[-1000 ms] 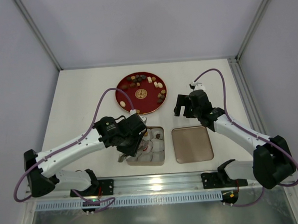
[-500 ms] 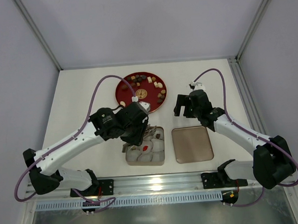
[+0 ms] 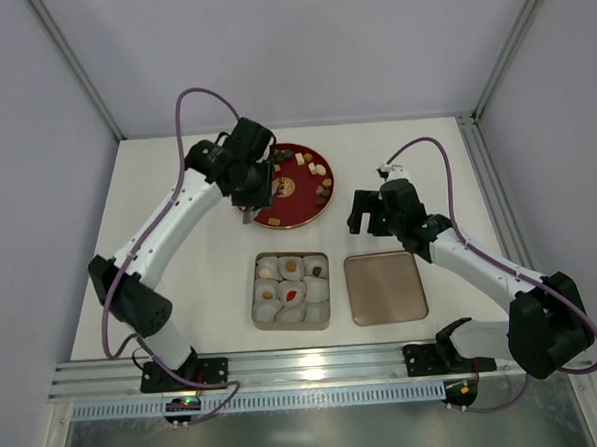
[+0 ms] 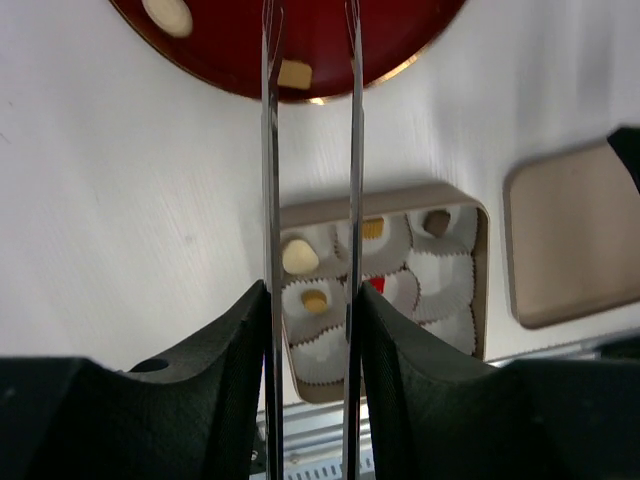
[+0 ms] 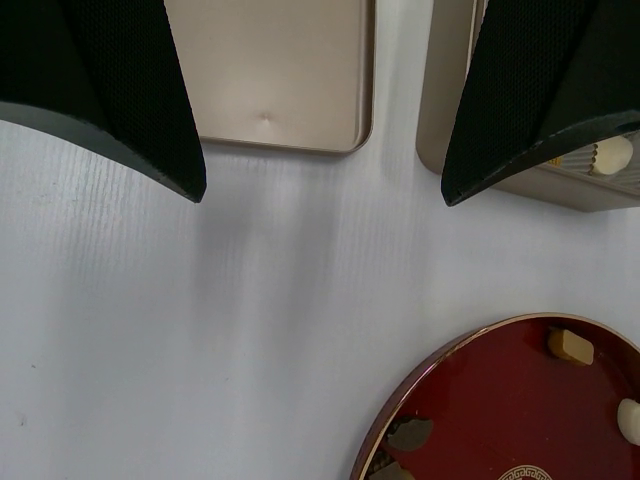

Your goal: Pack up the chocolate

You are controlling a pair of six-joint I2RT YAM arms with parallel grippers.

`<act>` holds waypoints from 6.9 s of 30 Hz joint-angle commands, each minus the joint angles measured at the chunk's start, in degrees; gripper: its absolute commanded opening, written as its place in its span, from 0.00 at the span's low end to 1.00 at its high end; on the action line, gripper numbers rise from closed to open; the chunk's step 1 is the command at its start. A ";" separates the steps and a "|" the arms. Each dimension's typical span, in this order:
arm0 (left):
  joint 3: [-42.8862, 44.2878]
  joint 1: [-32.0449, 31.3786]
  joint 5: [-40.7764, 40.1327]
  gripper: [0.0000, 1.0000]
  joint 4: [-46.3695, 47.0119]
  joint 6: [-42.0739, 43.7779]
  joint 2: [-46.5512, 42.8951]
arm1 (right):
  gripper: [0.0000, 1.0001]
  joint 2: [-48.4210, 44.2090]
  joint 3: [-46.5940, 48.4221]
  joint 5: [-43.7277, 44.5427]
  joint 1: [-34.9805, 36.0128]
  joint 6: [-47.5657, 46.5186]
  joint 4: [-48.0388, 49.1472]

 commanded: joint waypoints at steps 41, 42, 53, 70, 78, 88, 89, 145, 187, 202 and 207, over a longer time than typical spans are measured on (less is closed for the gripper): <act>32.56 10.89 0.06 0.37 6.68 5.32 38.67 | 1.00 -7.34 0.67 0.97 0.33 -2.54 -3.02; 32.56 10.89 0.06 0.37 6.59 5.32 38.67 | 1.00 -7.34 0.67 0.97 0.33 -2.63 -3.10; 32.56 10.80 -0.29 0.36 6.42 5.85 39.72 | 1.00 -7.17 0.40 0.97 0.33 -2.80 -2.84; 32.74 10.10 -0.73 0.29 5.36 5.93 37.44 | 1.00 -7.61 0.66 1.49 0.33 -2.89 -3.19; 33.44 10.10 -0.12 0.27 3.26 6.55 34.55 | 1.00 -7.61 0.49 1.41 0.33 -2.63 -3.19; 29.67 9.49 1.29 0.25 2.11 6.99 30.24 | 1.00 -7.17 0.40 1.40 0.33 -2.28 -2.49; 29.31 9.40 1.38 0.25 2.02 6.99 29.80 | 1.00 -6.99 0.40 1.32 0.24 -2.19 -2.40; -25.88 -30.15 -2.84 0.27 7.73 -18.41 -16.96 | 1.00 -3.12 1.63 2.99 0.24 0.10 -0.29; -19.39 -26.65 -9.43 0.40 3.17 -15.43 -20.83 | 1.00 -4.09 0.40 1.58 0.33 0.62 0.06; -11.21 16.66 -1.70 0.39 13.09 -0.66 -8.98 | 1.00 -5.93 1.54 -1.32 0.33 -2.01 -2.58; -10.33 24.77 1.82 0.36 18.63 -0.66 -2.74 | 1.00 -6.99 1.63 -1.93 0.33 -2.28 -3.19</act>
